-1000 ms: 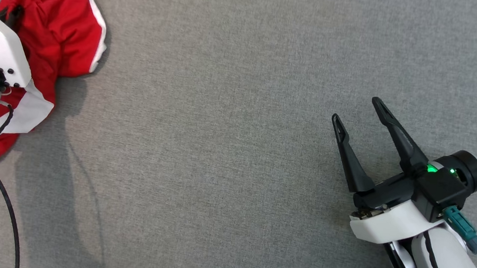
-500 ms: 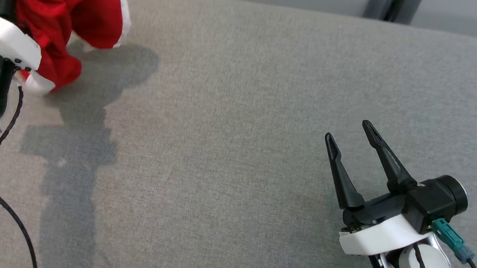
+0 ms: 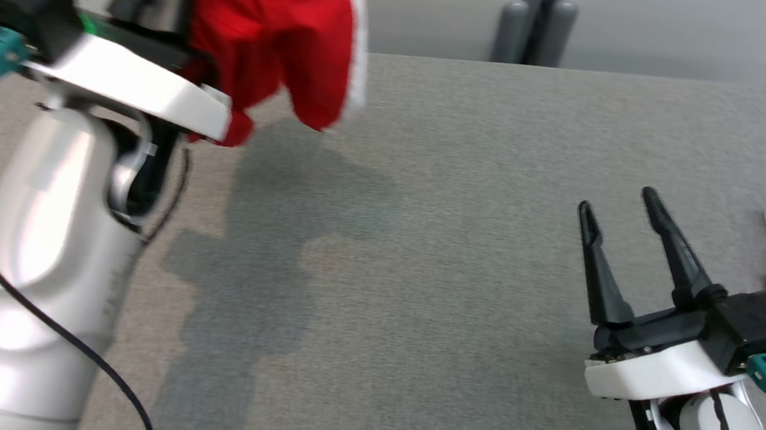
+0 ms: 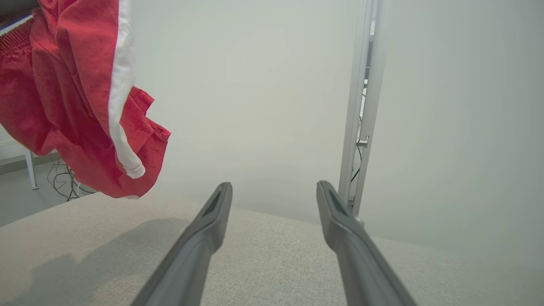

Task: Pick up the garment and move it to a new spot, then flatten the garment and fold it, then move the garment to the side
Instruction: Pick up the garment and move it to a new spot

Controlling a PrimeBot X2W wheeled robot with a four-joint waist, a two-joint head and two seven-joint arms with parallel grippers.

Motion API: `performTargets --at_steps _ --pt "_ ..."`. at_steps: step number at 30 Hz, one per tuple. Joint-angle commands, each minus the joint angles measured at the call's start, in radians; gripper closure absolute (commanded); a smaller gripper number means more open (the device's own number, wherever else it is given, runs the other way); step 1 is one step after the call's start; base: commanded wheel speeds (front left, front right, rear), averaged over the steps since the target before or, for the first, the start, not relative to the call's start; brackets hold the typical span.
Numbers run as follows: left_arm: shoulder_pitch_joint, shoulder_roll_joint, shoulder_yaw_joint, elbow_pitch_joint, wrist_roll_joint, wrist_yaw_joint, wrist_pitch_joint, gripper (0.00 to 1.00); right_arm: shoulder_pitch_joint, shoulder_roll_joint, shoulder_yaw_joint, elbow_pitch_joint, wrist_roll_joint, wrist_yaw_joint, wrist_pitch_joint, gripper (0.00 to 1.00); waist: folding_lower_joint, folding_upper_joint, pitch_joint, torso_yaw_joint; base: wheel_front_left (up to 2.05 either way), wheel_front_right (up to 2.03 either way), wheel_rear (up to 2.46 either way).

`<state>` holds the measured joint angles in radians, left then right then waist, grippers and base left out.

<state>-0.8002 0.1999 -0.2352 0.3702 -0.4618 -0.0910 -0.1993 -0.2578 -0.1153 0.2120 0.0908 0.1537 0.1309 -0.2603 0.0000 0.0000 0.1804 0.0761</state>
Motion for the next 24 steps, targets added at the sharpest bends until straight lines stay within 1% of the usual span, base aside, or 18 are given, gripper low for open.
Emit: performTargets --at_steps 1,2,3,6,10,14,16,18,21,24 --pt "0.016 -0.010 -0.015 -0.023 0.016 0.007 -0.002 1.00 -0.005 -0.004 -0.010 -0.006 -0.007 0.000 -0.007 0.00 0.0000 0.0000 0.012 -0.038 0.00 0.00 0.00" --pt "0.024 -0.024 -0.033 -0.038 0.023 0.014 0.000 1.00 -0.005 -0.003 -0.022 -0.010 -0.008 0.000 -0.007 0.00 0.0000 0.0000 0.017 -0.052 0.00 0.00 0.00" --pt "0.038 -0.048 -0.060 -0.065 0.035 0.023 -0.001 1.00 -0.009 0.000 -0.032 -0.017 -0.011 0.000 -0.006 0.00 0.0000 0.0000 0.030 -0.086 0.00 0.00 0.00" --pt "0.054 -0.083 -0.099 -0.091 0.048 0.029 -0.016 1.00 -0.015 0.007 -0.047 -0.029 -0.015 0.000 -0.006 0.00 0.0000 0.0000 0.051 -0.138 0.00 0.00 0.00" --pt "0.067 -0.116 -0.157 -0.124 0.050 0.006 -0.046 1.00 -0.018 0.020 -0.066 -0.037 -0.015 0.000 -0.006 0.00 0.0000 0.0000 0.078 -0.199 0.00 0.00 0.00" --pt "0.086 -0.127 -0.220 -0.143 0.105 -0.009 -0.064 1.00 -0.017 0.031 -0.077 -0.043 -0.015 0.000 -0.006 0.00 0.0000 0.0000 0.097 -0.236 0.00 0.00 0.00" --pt "0.104 -0.128 -0.227 -0.162 0.134 -0.018 -0.065 1.00 -0.021 0.033 -0.081 -0.047 -0.015 0.000 -0.006 0.00 0.0000 0.0000 0.105 -0.244 0.00 0.00 0.00" --pt "0.144 -0.115 -0.240 -0.163 0.168 -0.025 -0.065 1.00 -0.022 0.035 -0.085 -0.051 -0.017 0.000 -0.006 0.00 0.0000 0.0000 0.111 -0.247 0.00 0.00 0.00" --pt "0.194 -0.081 -0.263 -0.127 0.225 -0.032 -0.066 1.00 -0.018 0.038 -0.088 -0.049 -0.020 0.000 -0.006 0.00 0.0000 0.0000 0.114 -0.240 0.00 0.00 0.00" --pt "0.241 -0.060 -0.272 -0.060 0.262 -0.036 -0.066 1.00 -0.015 0.039 -0.083 -0.039 -0.022 0.000 -0.006 0.00 0.0000 0.0000 0.111 -0.221 0.00 0.00 0.00"
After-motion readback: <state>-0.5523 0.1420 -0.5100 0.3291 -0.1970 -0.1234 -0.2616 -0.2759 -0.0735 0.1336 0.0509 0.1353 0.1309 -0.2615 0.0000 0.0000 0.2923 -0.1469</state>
